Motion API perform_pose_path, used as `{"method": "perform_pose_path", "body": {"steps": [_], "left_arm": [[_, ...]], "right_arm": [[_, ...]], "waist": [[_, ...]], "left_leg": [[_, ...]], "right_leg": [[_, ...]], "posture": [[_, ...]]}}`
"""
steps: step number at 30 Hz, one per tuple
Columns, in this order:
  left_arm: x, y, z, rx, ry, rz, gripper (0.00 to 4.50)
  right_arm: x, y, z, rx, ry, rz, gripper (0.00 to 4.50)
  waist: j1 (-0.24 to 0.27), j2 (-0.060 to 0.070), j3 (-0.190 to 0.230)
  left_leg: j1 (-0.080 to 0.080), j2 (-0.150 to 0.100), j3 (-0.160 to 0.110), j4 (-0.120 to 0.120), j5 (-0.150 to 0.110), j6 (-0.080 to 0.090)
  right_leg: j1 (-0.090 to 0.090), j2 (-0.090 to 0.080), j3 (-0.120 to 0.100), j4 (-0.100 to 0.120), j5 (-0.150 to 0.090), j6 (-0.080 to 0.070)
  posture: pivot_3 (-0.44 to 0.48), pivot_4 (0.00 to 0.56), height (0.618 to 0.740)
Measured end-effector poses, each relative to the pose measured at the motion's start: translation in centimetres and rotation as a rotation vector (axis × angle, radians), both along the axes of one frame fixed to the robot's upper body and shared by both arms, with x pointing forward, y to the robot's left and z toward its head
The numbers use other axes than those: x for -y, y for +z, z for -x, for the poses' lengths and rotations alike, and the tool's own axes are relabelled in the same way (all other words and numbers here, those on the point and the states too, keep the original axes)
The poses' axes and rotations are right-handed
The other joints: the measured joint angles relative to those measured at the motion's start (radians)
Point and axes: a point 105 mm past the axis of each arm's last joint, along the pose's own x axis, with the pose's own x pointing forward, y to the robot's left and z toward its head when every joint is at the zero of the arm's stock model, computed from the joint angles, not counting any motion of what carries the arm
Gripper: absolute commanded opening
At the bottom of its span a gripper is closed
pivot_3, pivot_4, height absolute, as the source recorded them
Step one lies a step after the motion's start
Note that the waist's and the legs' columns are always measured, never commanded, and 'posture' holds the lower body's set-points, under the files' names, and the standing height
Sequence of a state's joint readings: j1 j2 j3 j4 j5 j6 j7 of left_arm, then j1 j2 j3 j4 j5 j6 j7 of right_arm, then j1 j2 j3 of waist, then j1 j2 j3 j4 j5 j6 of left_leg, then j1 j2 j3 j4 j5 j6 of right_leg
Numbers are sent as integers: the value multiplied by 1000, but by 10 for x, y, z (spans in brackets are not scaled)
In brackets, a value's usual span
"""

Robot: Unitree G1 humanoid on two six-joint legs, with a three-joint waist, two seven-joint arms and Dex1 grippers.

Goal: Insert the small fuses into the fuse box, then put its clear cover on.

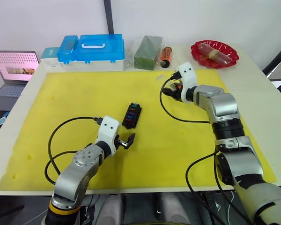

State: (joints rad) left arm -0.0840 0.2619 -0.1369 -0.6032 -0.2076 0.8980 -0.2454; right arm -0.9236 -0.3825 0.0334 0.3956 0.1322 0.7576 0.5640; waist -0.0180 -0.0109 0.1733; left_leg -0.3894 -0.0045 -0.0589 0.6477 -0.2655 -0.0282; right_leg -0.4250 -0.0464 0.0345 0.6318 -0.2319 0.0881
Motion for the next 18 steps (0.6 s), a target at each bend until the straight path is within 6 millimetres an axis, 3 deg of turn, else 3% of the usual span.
{"method": "perform_pose_path", "body": {"steps": [10,16,18], "left_arm": [[11,-3,-30,34,59,21,4462],[13,-4,-34,45,57,27,4462],[14,-5,-35,47,53,28,4101]], "right_arm": [[-3,5,1,25,1,0,1902],[-3,7,1,35,-1,1,1902],[-3,6,1,33,-3,-1,1902]], "waist": [[3,0,0],[2,0,0],[3,0,0]], "left_leg": [[0,0,0,0,0,0],[0,0,0,0,0,0],[0,0,0,0,0,0]], "right_leg": [[0,0,0,0,0,0],[0,0,0,0,0,0],[0,0,0,0,0,0]], "posture": [[0,150,740],[0,150,740],[0,150,740]]}}
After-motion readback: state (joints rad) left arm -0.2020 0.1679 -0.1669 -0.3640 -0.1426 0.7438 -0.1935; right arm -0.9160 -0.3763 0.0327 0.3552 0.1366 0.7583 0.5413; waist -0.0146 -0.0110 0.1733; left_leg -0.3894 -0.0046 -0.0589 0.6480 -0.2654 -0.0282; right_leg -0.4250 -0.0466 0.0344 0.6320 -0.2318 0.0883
